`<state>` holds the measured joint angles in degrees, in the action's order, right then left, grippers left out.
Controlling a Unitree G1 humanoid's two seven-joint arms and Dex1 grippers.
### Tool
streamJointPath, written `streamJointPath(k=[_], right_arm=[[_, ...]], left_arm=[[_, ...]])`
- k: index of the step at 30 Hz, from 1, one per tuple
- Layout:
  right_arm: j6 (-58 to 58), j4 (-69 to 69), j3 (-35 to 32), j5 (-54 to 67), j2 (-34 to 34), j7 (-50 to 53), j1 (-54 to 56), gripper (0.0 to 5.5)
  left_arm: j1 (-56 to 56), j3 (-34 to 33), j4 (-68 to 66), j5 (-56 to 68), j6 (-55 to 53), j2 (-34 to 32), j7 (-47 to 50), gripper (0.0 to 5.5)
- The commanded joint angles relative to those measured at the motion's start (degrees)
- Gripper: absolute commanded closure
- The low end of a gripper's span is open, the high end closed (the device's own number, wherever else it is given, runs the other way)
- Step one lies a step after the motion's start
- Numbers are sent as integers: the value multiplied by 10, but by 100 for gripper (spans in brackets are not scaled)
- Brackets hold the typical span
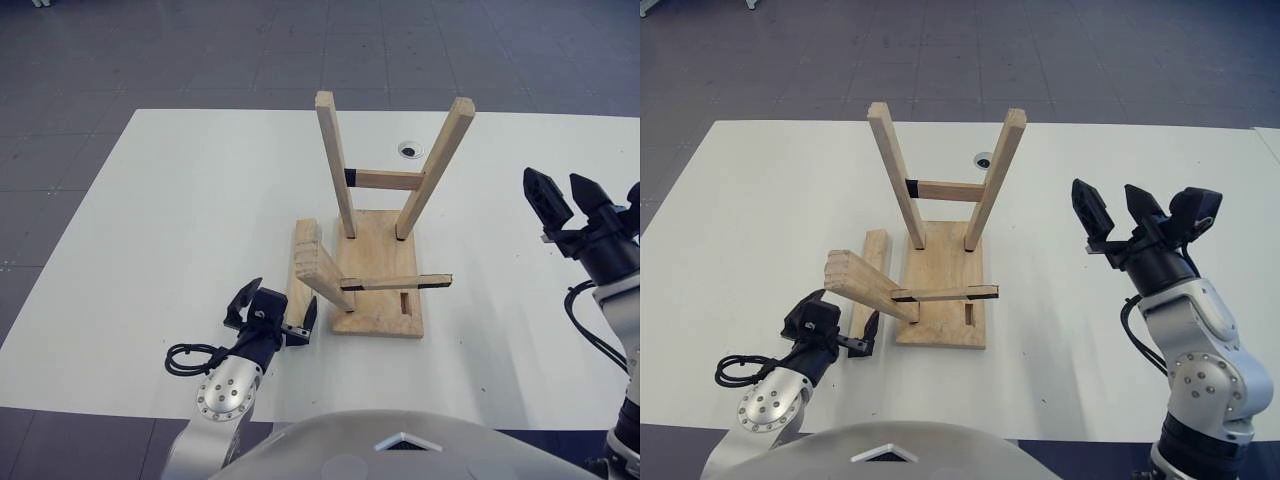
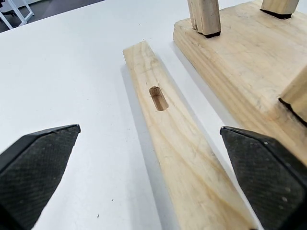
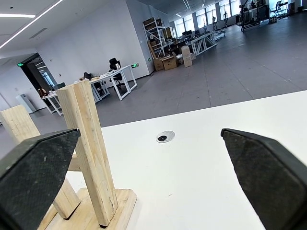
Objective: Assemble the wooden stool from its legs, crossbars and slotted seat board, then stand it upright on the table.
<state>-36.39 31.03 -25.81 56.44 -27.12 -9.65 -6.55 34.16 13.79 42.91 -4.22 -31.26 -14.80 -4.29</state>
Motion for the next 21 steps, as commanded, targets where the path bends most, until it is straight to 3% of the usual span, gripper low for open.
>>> streamJointPath(k=[1, 20, 21], right_arm=[[0, 9, 0, -1, 4, 4, -2, 0], [-2, 13, 6, 1, 9, 9, -1, 0], [-2, 12, 6, 1, 9, 8, -1, 0]], left_arm=[[6, 5, -10, -11, -15, 17, 16, 1], [12, 11, -45, 39, -98, 30, -20, 1], [13, 11, -47, 41, -98, 30, -22, 21]])
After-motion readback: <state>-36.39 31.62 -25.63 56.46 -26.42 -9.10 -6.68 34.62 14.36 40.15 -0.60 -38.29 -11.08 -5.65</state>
